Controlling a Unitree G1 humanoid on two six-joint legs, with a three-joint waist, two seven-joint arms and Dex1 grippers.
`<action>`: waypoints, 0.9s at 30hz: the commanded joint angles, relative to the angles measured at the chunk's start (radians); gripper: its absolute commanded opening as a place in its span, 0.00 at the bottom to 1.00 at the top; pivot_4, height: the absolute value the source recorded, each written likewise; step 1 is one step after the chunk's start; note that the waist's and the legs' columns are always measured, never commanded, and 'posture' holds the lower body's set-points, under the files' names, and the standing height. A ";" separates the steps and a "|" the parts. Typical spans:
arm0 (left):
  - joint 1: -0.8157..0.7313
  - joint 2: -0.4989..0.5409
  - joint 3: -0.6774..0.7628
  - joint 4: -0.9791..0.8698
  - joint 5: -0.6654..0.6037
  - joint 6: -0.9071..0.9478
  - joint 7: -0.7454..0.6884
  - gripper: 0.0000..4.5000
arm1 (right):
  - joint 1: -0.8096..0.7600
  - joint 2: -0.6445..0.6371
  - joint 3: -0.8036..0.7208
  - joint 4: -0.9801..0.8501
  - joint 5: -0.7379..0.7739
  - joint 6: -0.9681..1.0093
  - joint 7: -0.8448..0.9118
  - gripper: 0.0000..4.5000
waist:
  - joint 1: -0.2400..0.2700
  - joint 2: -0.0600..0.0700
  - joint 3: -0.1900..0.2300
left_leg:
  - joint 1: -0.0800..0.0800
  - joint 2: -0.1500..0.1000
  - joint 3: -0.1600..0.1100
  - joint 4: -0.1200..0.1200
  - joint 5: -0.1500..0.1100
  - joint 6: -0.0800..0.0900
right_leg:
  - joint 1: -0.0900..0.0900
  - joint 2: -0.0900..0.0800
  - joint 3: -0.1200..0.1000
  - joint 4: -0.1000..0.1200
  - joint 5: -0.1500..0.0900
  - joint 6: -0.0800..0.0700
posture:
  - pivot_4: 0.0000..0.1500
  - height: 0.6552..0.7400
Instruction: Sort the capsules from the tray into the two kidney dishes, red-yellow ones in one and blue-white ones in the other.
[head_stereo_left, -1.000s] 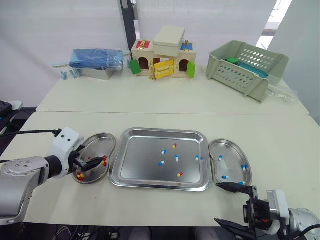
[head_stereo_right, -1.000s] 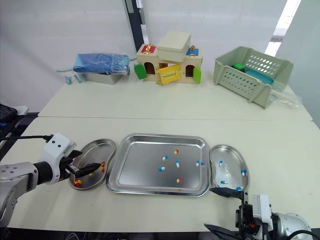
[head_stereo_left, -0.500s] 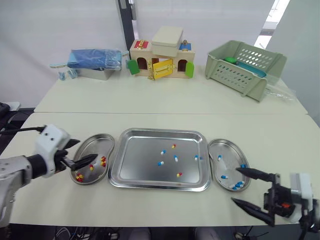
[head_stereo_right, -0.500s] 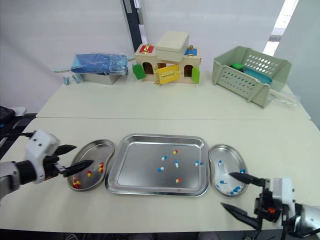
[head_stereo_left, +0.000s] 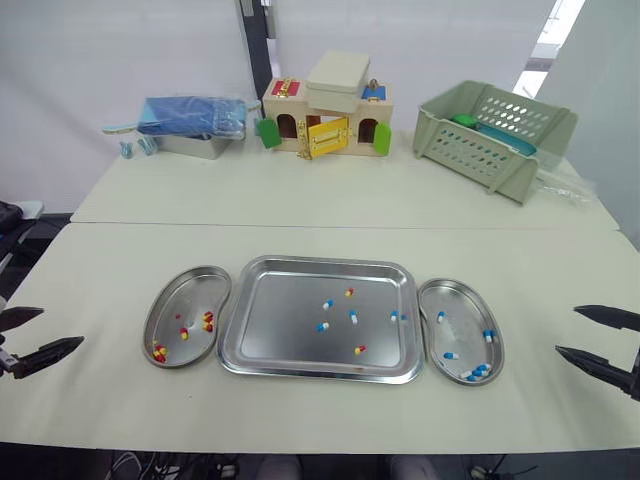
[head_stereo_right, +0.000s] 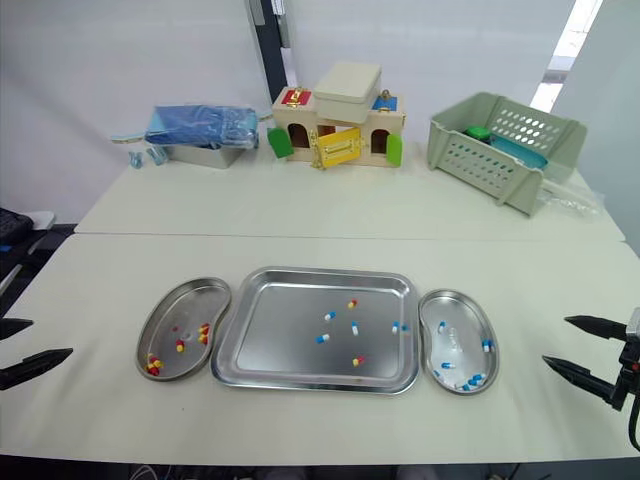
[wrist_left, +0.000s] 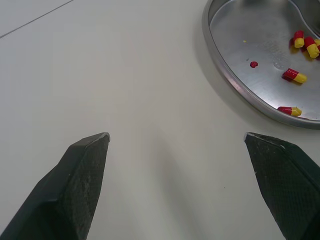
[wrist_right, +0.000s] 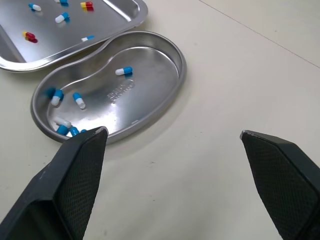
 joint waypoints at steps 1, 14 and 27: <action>0.002 0.022 0.011 0.009 -0.007 -0.024 -0.013 0.99 | -0.028 -0.001 -0.006 0.049 -0.024 -0.047 0.039 1.00 | -0.001 0.000 0.000 | 0.000 0.000 0.000 0.000 0.000 0.000 | 0.000 0.000 0.000 0.000 0.000 0.000 | 1.00 1.00; 0.285 -0.257 0.042 -0.453 -0.283 -0.084 -0.232 0.99 | -0.086 -0.068 0.065 -0.004 -0.003 0.044 0.187 1.00 | -0.007 0.001 0.000 | 0.000 0.001 0.002 0.000 0.000 0.000 | 0.000 0.000 0.001 0.000 0.000 0.000 | 1.00 1.00; 0.467 -0.704 -0.172 -0.613 -0.341 -0.446 -0.295 0.99 | -0.470 -0.108 0.371 -0.455 0.060 0.426 -0.060 1.00 | 0.006 0.002 -0.001 | -0.001 0.000 0.000 0.004 0.000 -0.001 | 0.001 0.000 0.001 -0.001 0.001 0.001 | 1.00 1.00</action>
